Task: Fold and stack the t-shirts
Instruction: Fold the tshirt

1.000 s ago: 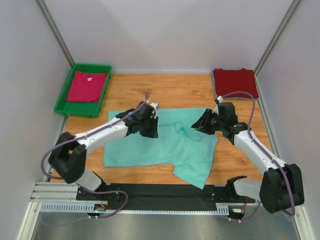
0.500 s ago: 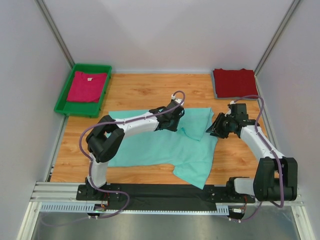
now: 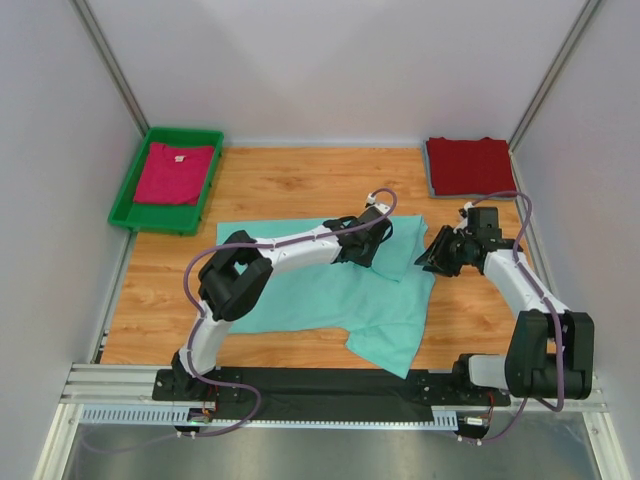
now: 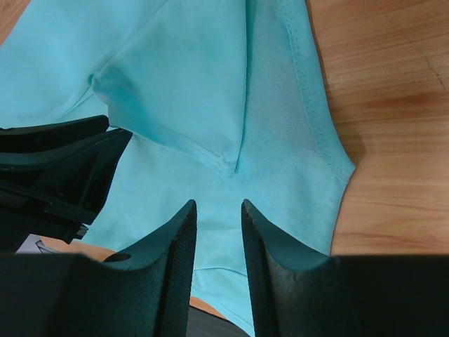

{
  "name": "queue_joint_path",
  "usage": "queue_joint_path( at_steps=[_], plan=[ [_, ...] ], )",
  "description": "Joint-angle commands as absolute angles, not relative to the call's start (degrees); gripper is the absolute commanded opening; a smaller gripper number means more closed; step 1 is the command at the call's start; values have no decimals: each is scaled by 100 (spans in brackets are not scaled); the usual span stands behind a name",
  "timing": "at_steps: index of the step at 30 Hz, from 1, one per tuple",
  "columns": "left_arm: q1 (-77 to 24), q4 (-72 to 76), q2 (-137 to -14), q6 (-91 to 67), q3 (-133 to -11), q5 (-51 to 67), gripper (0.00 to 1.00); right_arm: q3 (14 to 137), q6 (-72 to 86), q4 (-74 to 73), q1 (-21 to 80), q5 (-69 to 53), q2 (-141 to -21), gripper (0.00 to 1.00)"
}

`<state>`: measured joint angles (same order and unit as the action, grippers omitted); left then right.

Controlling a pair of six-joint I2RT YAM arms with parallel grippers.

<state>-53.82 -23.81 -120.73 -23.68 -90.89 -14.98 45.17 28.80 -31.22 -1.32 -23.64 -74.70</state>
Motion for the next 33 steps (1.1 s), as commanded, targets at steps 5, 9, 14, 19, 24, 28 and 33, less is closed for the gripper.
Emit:
queue_joint_path(
  at_steps=[5, 9, 14, 19, 24, 28, 33],
  plan=[
    [-5449, -2891, -12304, -2329, -9562, -2047, 41, 4535, 2795, -2910, -193, -2531, -7532, 34],
    [-5449, -2962, -12436, -2329, -9606, -2250, 41, 4509, 2821, -2813, -185, -2637, -7664, 34],
    [-5449, -2953, -12445, -2355, -9624, -2346, 38, 4579, 2848, -2751, -193, -2663, -7796, 33],
    [-5449, -3067, -12279, -2461, -9510, -2619, 36, 4781, 2900, -2699, -185, -2759, -8059, 31],
    [-5449, -3120, -12209, -2557, -9484, -2786, 34, 5009, 3014, -2593, -27, -2900, -8332, 30],
    [-5449, -3059, -12094, -2663, -9291, -2848, 34, 5282, 3111, -2505, 228, -3032, -8691, 29],
    [-5449, -3068, -11919, -2839, -9071, -3023, 33, 5869, 3287, -2400, 526, -3409, -9428, 19]
  ],
)
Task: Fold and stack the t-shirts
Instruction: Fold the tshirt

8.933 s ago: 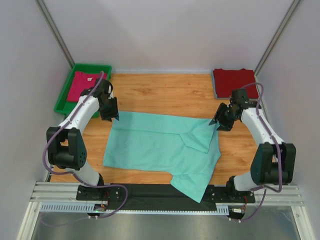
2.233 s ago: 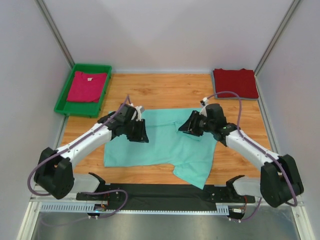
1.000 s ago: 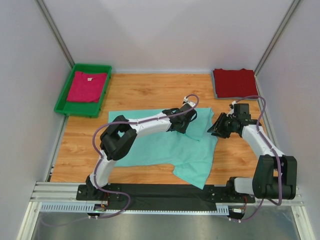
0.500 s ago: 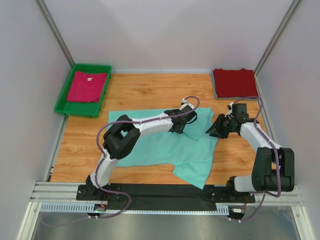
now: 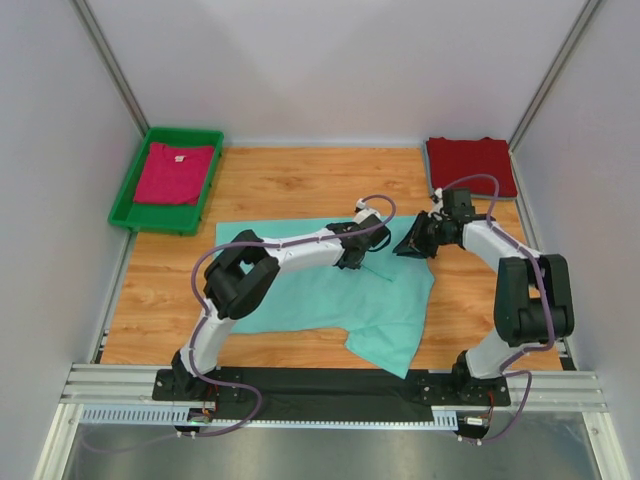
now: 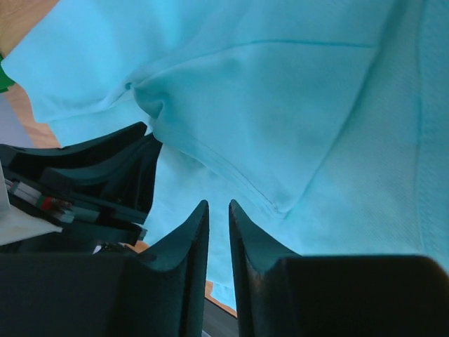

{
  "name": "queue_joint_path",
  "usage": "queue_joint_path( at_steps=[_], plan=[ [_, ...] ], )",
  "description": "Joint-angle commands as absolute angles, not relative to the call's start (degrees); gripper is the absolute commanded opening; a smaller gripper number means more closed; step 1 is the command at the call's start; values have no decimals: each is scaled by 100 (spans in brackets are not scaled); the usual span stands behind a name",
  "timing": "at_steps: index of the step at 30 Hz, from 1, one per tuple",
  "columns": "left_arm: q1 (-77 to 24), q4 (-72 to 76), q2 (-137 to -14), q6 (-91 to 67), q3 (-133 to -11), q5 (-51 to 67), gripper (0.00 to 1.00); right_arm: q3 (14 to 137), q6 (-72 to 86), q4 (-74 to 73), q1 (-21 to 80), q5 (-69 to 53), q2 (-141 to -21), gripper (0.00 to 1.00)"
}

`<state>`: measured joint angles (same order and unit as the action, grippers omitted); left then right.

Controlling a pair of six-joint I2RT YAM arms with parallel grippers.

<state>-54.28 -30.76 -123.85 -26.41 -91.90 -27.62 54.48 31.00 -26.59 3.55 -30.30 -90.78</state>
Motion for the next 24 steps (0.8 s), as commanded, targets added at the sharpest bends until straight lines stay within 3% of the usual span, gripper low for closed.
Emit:
queue_joint_path(
  at_steps=[1, 14, 24],
  plan=[
    [-5449, -3050, -11866, -2856, -8966, -3041, 33, 5949, 3322, -2347, 588, -3480, -9535, 18],
    [-5327, -2452, -9837, -3243, -7577, -2217, 36, 6864, 4060, -1529, 1406, -4297, -11003, 4],
    [-4448, -2364, -9589, -3454, -7716, -976, 33, 6812, 4175, -1248, 1564, -4342, -11434, 1]
  ],
)
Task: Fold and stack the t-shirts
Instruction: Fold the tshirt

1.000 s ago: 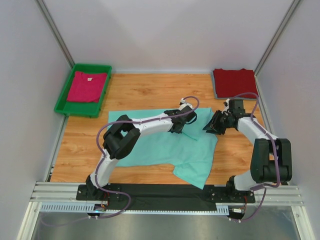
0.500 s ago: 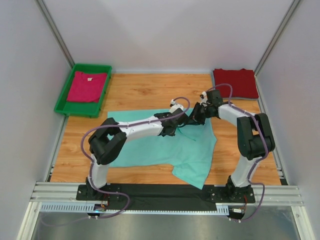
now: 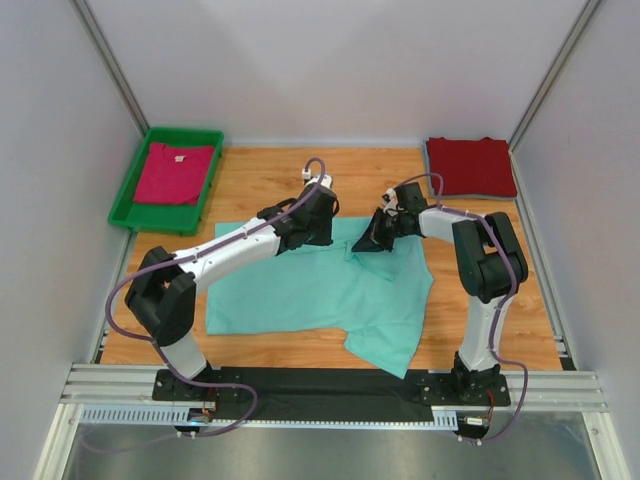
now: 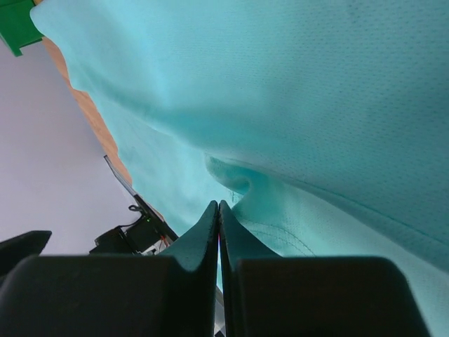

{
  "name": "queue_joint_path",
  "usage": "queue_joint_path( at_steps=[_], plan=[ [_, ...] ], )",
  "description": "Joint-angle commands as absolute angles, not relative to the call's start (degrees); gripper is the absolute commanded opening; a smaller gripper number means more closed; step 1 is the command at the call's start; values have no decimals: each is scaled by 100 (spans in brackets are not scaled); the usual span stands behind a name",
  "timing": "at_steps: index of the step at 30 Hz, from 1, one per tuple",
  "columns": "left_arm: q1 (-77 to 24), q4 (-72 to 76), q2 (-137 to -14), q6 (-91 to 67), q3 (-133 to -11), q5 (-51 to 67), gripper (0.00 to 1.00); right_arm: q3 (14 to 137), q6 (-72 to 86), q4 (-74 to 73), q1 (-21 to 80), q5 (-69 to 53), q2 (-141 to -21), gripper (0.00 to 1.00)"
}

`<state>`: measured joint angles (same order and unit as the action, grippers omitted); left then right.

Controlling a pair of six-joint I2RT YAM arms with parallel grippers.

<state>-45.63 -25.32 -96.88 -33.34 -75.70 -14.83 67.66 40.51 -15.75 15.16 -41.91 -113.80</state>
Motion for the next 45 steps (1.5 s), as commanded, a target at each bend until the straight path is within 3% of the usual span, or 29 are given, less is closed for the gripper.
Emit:
queue_joint_path(
  at_steps=[1, 9, 15, 19, 22, 25, 28, 37, 45],
  plan=[
    [-4421, -2356, -9615, -3445, -7752, -915, 33, 6794, 4184, -1222, 1573, -4359, -11469, 1],
    [-4008, -2171, -10151, -3253, -8120, 298, 32, 6004, 4535, -466, 1749, -4553, -11435, 0],
    [-3885, -2101, -10669, -3260, -8639, 1028, 32, 5880, 4386, -483, 1732, -4737, -11409, 0],
    [-3850, -1960, -10933, -3349, -8894, 1379, 32, 5906, 3992, -1036, 1661, -4536, -10715, 1],
    [-3850, -2091, -11450, -3375, -9316, 1949, 32, 5880, 3579, -2071, 1408, -4010, -9978, 9],
    [-3850, -1926, -11662, -3445, -9404, 2205, 32, 5573, 3516, -2512, 1100, -3684, -9265, 27],
    [-3858, -1750, -11987, -3524, -9448, 2626, 32, 5195, 3454, -2741, 626, -3534, -8817, 34],
    [-3850, -1810, -11848, -3648, -9167, 2602, 31, 4141, 3691, -2182, 396, -3691, -8710, 36],
    [-3858, -2074, -11479, -3480, -8807, 2540, 31, 3999, 3920, -1697, 378, -3612, -9166, 37]
  ],
)
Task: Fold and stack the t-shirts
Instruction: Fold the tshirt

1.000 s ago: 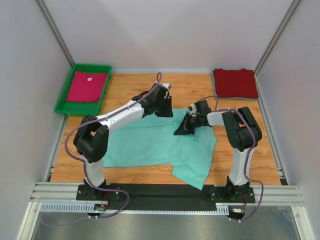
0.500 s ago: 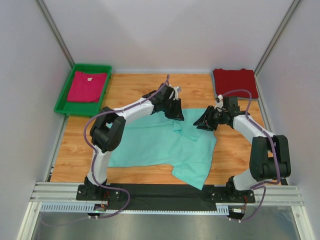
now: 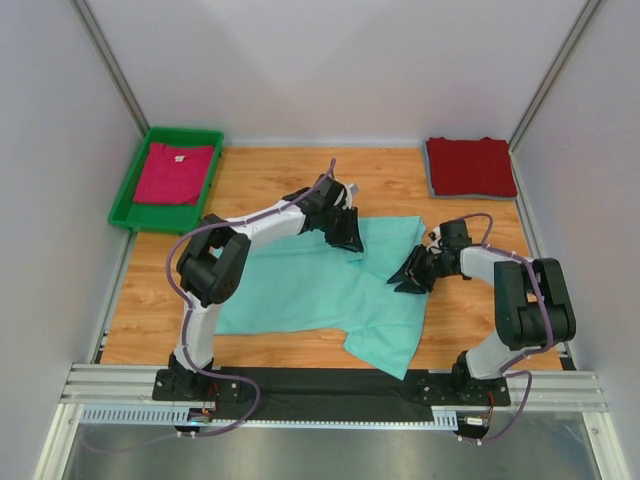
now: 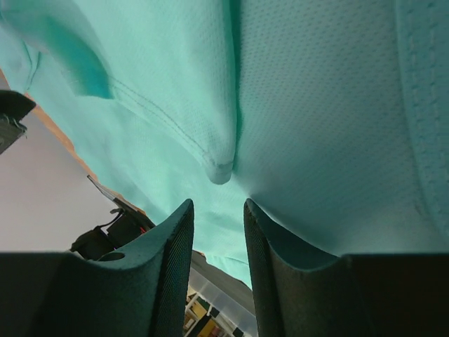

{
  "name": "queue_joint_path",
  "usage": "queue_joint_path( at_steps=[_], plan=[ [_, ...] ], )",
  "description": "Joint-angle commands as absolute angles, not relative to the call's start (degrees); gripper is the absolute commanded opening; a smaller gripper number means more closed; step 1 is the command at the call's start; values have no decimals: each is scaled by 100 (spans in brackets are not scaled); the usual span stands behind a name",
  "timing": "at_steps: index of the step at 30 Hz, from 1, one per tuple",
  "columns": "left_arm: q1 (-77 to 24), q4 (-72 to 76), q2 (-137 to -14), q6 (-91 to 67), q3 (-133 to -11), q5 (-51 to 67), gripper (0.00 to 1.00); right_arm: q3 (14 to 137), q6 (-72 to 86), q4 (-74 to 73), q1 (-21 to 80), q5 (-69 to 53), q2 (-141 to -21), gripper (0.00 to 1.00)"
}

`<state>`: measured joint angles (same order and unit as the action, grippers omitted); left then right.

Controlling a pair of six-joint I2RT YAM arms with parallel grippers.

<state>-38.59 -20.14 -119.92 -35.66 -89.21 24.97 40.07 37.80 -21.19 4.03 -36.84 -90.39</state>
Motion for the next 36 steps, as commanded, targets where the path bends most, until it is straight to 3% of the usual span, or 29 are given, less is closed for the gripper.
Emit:
queue_joint_path(
  at_steps=[1, 25, 36],
  plan=[
    [-3858, -2066, -11435, -3489, -8754, 2540, 31, 4034, 3903, -1696, 378, -3612, -9210, 37],
    [-3841, -1907, -11048, -3437, -8104, 2575, 31, 4597, 3770, -2021, 176, -3569, -9360, 31],
    [-3771, -1960, -10951, -3401, -8068, 2593, 31, 4834, 3797, -1855, 176, -3480, -10063, 30]
  ],
)
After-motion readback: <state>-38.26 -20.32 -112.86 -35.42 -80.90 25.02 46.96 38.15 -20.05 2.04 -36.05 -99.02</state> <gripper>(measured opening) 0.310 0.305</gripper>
